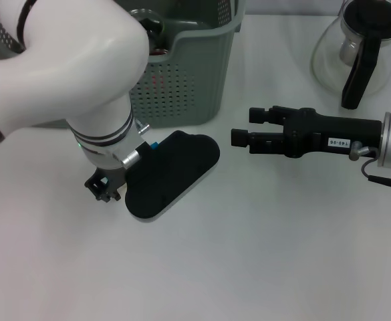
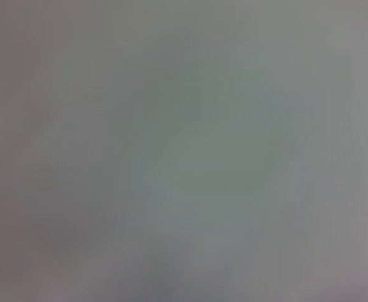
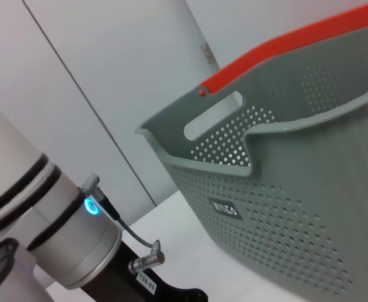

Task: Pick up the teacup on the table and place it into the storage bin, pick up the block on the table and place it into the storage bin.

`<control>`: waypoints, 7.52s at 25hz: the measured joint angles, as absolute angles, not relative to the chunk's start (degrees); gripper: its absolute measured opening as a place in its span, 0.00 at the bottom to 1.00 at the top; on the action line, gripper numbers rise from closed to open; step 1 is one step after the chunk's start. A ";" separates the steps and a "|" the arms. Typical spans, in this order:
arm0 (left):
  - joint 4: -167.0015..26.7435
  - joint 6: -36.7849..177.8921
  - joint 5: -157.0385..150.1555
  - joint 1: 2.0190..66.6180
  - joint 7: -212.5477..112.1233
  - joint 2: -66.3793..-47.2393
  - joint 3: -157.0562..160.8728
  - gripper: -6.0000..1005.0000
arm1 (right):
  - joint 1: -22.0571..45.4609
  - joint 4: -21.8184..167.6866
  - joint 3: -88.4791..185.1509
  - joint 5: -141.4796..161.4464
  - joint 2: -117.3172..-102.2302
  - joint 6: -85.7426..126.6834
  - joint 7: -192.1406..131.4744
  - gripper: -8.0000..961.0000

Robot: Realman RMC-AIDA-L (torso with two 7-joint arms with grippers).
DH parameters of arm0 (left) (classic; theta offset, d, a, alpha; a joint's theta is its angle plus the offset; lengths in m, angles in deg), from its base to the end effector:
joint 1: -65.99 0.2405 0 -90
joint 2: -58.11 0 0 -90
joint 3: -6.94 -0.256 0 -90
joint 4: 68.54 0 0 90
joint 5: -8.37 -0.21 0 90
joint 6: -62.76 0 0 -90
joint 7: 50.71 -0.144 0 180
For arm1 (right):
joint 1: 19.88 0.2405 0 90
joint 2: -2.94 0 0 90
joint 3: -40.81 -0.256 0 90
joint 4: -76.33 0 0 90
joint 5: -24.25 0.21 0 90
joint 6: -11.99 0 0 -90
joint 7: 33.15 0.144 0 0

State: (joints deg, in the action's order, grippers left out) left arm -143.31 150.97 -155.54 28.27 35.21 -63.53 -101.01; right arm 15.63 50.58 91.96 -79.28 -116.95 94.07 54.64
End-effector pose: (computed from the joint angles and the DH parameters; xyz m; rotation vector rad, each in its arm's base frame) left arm -0.1708 0.3218 -0.0704 2.5035 -1.1164 -1.2313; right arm 0.2289 0.3369 -0.0531 -2.7612 0.9487 0.8367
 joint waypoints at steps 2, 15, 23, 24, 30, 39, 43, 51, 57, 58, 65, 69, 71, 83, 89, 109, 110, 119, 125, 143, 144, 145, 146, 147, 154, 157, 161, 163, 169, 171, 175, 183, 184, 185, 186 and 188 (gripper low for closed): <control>-145.38 153.17 -155.54 28.43 35.92 -63.54 -100.42 0.42 | 15.63 50.58 91.91 -79.28 -116.94 94.07 54.47 0.98; -160.74 176.77 -136.87 25.51 38.84 -66.24 -60.60 0.42 | 14.87 50.58 91.34 -79.41 -116.34 95.52 52.09 0.98; -158.22 175.46 -118.88 22.83 50.30 -61.33 -26.93 0.42 | 14.50 50.57 91.34 -79.68 -115.70 97.36 51.69 0.98; -157.59 174.88 -117.58 22.69 51.70 -60.27 -25.50 0.42 | 14.49 50.57 91.37 -79.72 -115.66 97.46 51.66 0.98; -149.71 164.13 -113.16 22.73 60.48 -52.92 -22.09 0.43 | 14.54 50.44 91.78 -79.80 -115.38 98.03 51.31 0.98; -137.50 142.30 -119.62 22.26 63.08 -50.72 -32.78 0.47 | 14.50 50.58 91.78 -79.83 -115.01 98.19 50.55 0.98; -135.88 135.53 -125.48 21.45 64.02 -52.74 -38.27 0.49 | 14.70 50.58 91.78 -79.82 -114.91 98.30 50.72 0.98; -133.49 128.59 -138.03 18.84 66.09 -56.82 -39.02 0.52 | 15.06 50.58 91.78 -79.81 -114.92 98.19 50.43 0.98; -135.52 129.40 -138.00 19.81 69.49 -56.34 -38.75 0.59 | 14.90 50.52 91.78 -79.80 -114.92 98.29 50.37 0.98; -135.52 129.40 -138.00 19.81 69.49 -56.34 -38.75 0.64 | 14.90 50.52 91.78 -79.80 -114.92 98.29 50.37 0.98; -150.34 151.90 -128.50 24.30 66.56 -55.70 -36.63 0.82 | 14.71 50.45 91.66 -79.81 -114.93 98.30 50.24 0.98; -155.11 166.25 -123.33 27.23 60.93 -56.58 -36.36 0.88 | 14.61 50.47 91.56 -79.81 -114.92 98.08 50.11 0.98; -157.56 170.23 -122.64 29.26 57.94 -58.15 -36.49 0.90 | 14.51 50.51 91.44 -79.81 -114.92 98.01 50.09 0.98; -167.36 173.91 -134.96 40.02 53.17 -65.72 -51.66 0.91 | 14.93 50.20 91.34 -79.53 -114.92 98.19 50.40 0.98; -156.67 166.07 -146.16 36.71 63.49 -65.91 -61.37 0.91 | 15.39 50.07 91.34 -79.72 -114.92 97.97 50.52 0.98; -140.37 154.41 -155.27 29.70 77.56 -66.10 -75.80 0.91 | 14.93 50.43 91.35 -79.81 -114.92 97.77 50.05 0.98; -140.07 154.03 -155.28 29.65 77.78 -66.13 -76.25 0.91 | 14.93 50.38 91.34 -79.82 -114.92 97.77 50.04 0.98; -138.48 151.87 -155.35 28.97 78.90 -66.21 -76.97 0.89 | 14.93 50.19 91.34 -79.74 -114.92 97.50 50.00 0.98; -138.43 151.19 -155.37 28.78 79.37 -66.19 -77.00 0.82 | 14.93 50.46 91.35 -79.66 -114.92 97.33 49.39 0.98; -135.44 148.94 -155.37 28.17 80.20 -66.05 -76.96 0.63 | 14.93 50.49 91.34 -79.80 -114.92 97.25 49.29 0.98; -135.40 148.78 -155.37 28.17 80.24 -66.02 -76.96 0.63 | 14.93 50.49 91.35 -79.80 -114.92 97.24 49.29 0.98; -135.36 148.64 -155.37 28.17 80.31 -66.01 -76.96 0.63 | 14.93 50.49 91.34 -79.81 -114.92 97.24 49.29 0.98; -135.33 148.53 -155.37 28.17 80.38 -65.98 -76.94 0.63 | 14.93 50.49 91.34 -79.81 -114.92 97.24 49.29 0.98; -135.33 148.52 -155.37 28.18 80.40 -65.98 -76.94 0.63 | 14.93 50.49 91.34 -79.81 -114.92 97.24 49.29 0.98; -136.54 149.21 -155.37 28.23 80.42 -65.99 -76.52 0.64 | 14.80 50.49 91.34 -79.81 -114.92 97.23 49.29 0.98; -136.27 149.22 -155.37 28.19 80.42 -65.92 -76.37 0.64 | 14.78 50.49 91.35 -79.81 -114.92 97.24 49.29 0.98; -135.74 149.11 -155.37 28.12 80.45 -65.90 -76.36 0.64 | 14.76 50.49 91.34 -79.81 -114.92 97.24 49.18 0.98; -135.22 148.96 -155.37 28.02 80.61 -65.90 -76.37 0.64 | 14.75 50.49 91.35 -79.81 -114.92 97.24 49.17 0.98; -134.02 148.63 -155.37 27.77 80.95 -65.90 -76.38 0.64 | 14.73 50.49 91.35 -79.81 -114.92 97.21 49.14 0.98; -133.93 148.60 -155.37 27.75 80.99 -65.91 -76.38 0.64 | 14.69 50.49 91.35 -79.81 -114.92 97.20 49.13 0.98; -133.87 148.52 -155.37 27.75 81.05 -66.03 -76.44 0.64 | 14.60 50.49 91.34 -79.81 -114.92 97.18 49.11 0.98; -133.92 148.29 -155.37 27.77 81.59 -66.06 -76.85 0.62 | 13.97 50.49 91.35 -79.61 -114.92 97.17 48.70 0.98; -133.89 148.29 -155.37 27.74 81.74 -66.04 -76.86 0.62 | 13.96 50.49 91.34 -79.58 -114.92 97.19 48.68 0.98; -133.93 148.30 -155.37 27.74 81.81 -66.01 -76.83 0.60 | 13.93 50.49 91.35 -79.57 -114.92 97.20 48.68 0.98; -133.97 148.30 -155.37 27.75 81.84 -66.01 -76.80 0.58 | 13.91 50.49 91.35 -79.56 -114.92 97.21 48.68 0.98; -134.08 148.30 -155.37 27.75 82.01 -65.98 -76.69 0.53 | 13.90 50.49 91.35 -79.55 -114.92 97.24 48.68 0.98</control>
